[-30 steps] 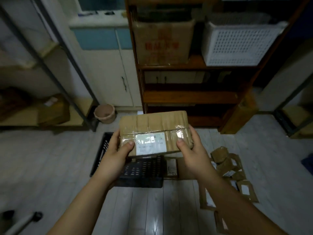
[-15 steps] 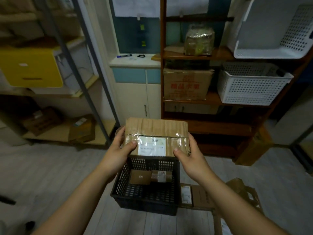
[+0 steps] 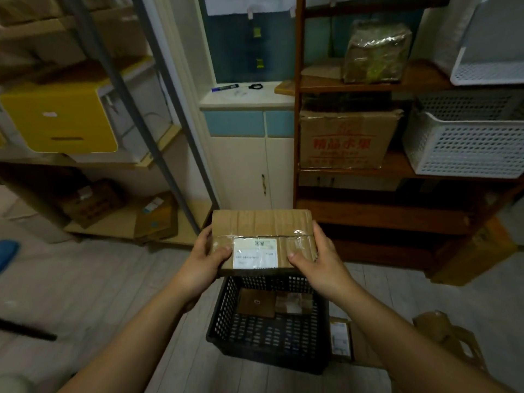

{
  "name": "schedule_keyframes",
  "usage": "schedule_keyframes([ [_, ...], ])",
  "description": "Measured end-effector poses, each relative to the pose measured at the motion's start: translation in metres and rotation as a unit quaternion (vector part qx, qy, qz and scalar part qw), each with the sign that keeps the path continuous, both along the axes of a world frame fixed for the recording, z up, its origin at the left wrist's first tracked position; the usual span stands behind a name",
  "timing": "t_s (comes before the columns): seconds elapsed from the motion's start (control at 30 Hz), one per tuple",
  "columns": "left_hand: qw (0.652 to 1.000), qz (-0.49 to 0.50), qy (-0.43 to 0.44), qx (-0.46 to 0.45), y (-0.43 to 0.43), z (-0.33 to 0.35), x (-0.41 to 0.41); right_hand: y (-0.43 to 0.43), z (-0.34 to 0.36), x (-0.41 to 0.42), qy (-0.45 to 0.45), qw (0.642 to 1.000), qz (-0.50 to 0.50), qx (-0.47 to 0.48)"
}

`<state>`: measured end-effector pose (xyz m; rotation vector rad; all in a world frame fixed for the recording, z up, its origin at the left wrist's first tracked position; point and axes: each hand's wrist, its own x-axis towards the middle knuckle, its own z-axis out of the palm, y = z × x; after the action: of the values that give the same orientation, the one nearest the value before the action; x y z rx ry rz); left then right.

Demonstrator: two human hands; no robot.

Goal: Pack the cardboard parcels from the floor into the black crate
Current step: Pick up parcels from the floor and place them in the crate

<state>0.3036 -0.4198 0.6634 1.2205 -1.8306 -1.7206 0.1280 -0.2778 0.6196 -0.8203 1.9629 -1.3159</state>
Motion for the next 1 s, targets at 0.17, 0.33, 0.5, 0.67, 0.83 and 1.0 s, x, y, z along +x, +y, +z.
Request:
schedule_keyframes([
  [0.17, 0.997, -0.062, -0.044, 0.013, -0.047, -0.032, 0.005, -0.029, -0.030, 0.019, 0.030, 0.996, -0.046, 0.067],
  [0.33, 0.982, -0.159, -0.093, -0.045, -0.101, -0.064, 0.017, -0.065, -0.061, 0.057, 0.007, 0.991, -0.094, 0.091],
  [0.5, 0.980, -0.190, -0.055, 0.026, -0.126, -0.097, 0.021, -0.086, -0.096, 0.070, -0.032, 0.987, -0.120, 0.106],
  [0.67, 0.981, -0.138, -0.047, 0.126, -0.149, -0.168, 0.012, -0.097, -0.157, 0.057, -0.058, 0.986, -0.101, 0.115],
  [0.83, 0.974, -0.133, -0.078, 0.163, -0.163, -0.295, -0.012, -0.109, -0.271, 0.026, -0.081, 0.986, -0.090, 0.116],
  [1.0, 0.966, -0.183, -0.154, 0.100, -0.155, -0.468, -0.039, -0.107, -0.433, 0.000, -0.047, 0.984, -0.065, 0.161],
])
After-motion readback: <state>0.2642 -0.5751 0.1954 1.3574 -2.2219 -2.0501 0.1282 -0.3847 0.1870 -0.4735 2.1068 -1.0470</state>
